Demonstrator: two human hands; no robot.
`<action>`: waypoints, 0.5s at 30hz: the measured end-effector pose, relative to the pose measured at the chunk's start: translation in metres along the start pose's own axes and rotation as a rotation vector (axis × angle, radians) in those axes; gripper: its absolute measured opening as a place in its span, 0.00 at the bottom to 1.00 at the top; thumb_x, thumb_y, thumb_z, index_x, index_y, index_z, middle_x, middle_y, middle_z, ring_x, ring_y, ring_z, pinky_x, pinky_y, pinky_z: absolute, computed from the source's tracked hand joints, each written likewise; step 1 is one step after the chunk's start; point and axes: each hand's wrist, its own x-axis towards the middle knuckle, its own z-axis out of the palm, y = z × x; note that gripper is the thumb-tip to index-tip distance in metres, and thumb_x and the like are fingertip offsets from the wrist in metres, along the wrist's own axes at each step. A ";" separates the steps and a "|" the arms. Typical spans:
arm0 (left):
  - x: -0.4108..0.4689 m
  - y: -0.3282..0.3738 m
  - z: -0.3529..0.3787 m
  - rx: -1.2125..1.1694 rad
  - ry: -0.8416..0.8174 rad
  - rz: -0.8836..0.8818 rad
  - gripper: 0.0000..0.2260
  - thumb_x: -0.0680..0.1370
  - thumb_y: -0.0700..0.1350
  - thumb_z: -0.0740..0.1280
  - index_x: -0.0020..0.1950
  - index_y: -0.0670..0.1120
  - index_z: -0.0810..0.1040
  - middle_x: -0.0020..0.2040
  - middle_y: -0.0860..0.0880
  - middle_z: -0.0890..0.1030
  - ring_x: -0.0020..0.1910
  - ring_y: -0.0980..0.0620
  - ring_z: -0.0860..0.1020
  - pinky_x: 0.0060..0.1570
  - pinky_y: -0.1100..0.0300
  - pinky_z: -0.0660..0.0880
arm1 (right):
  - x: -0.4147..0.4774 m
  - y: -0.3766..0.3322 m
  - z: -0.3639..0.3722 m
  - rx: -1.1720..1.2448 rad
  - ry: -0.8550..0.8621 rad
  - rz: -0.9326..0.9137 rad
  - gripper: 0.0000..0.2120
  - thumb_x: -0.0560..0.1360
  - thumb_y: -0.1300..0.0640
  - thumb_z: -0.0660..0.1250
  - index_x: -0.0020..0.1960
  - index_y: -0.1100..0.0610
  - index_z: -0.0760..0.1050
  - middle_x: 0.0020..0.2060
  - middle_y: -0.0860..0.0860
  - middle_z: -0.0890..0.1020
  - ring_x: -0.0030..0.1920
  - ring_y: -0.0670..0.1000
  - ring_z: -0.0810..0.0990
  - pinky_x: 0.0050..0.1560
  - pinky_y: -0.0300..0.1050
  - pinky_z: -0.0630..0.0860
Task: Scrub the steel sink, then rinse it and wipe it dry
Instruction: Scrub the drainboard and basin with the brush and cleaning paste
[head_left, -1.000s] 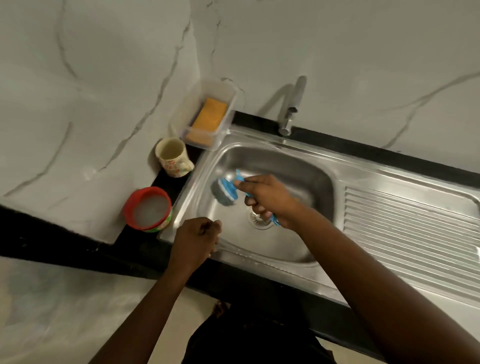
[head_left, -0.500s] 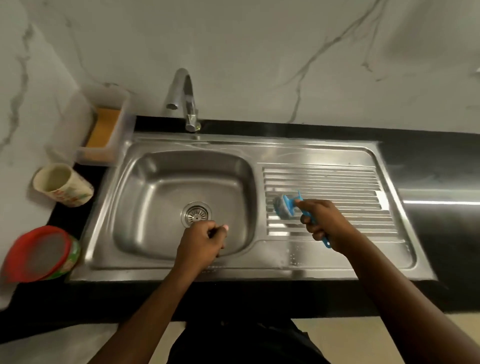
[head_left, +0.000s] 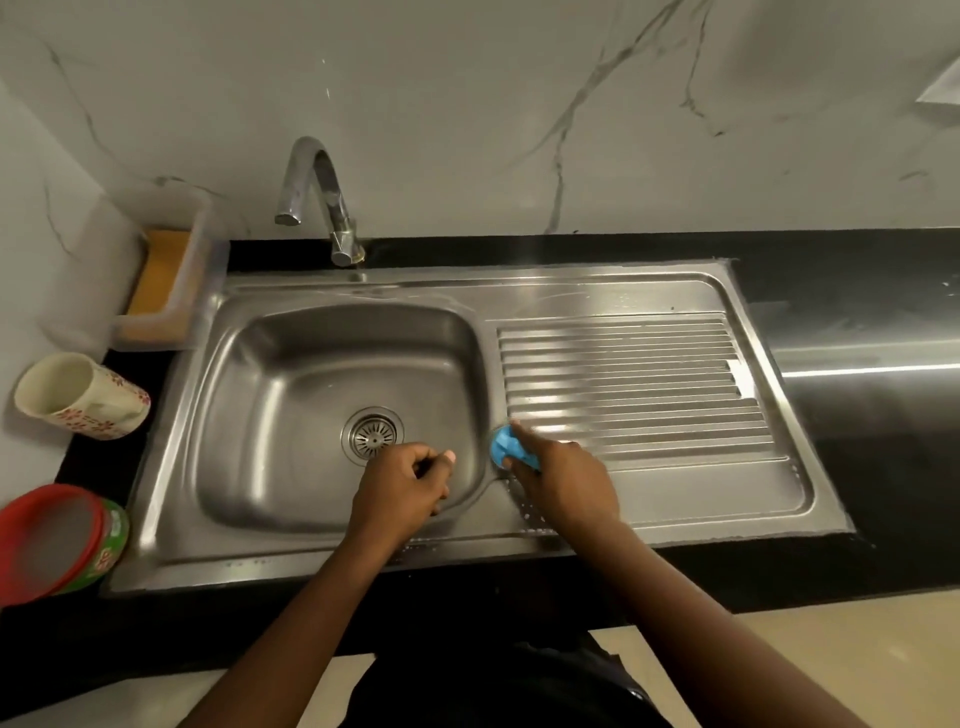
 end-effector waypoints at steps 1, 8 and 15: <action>0.000 0.001 0.000 0.009 -0.007 0.003 0.14 0.82 0.52 0.70 0.40 0.45 0.83 0.33 0.50 0.85 0.28 0.49 0.83 0.39 0.42 0.84 | 0.000 0.012 -0.006 0.000 0.000 0.026 0.26 0.80 0.34 0.63 0.76 0.35 0.68 0.55 0.54 0.86 0.55 0.57 0.84 0.48 0.48 0.76; 0.002 0.004 0.005 0.022 -0.040 0.022 0.14 0.83 0.51 0.70 0.40 0.45 0.83 0.33 0.49 0.86 0.29 0.48 0.84 0.40 0.41 0.85 | 0.005 0.102 -0.058 0.196 0.204 0.396 0.24 0.79 0.40 0.69 0.71 0.48 0.78 0.53 0.54 0.86 0.48 0.56 0.84 0.44 0.48 0.76; 0.004 0.011 0.015 0.056 -0.080 0.020 0.15 0.82 0.52 0.70 0.40 0.46 0.84 0.33 0.50 0.85 0.29 0.49 0.84 0.41 0.41 0.85 | 0.013 -0.008 0.008 0.241 0.038 0.179 0.24 0.80 0.41 0.67 0.74 0.45 0.74 0.57 0.52 0.85 0.58 0.55 0.84 0.54 0.48 0.77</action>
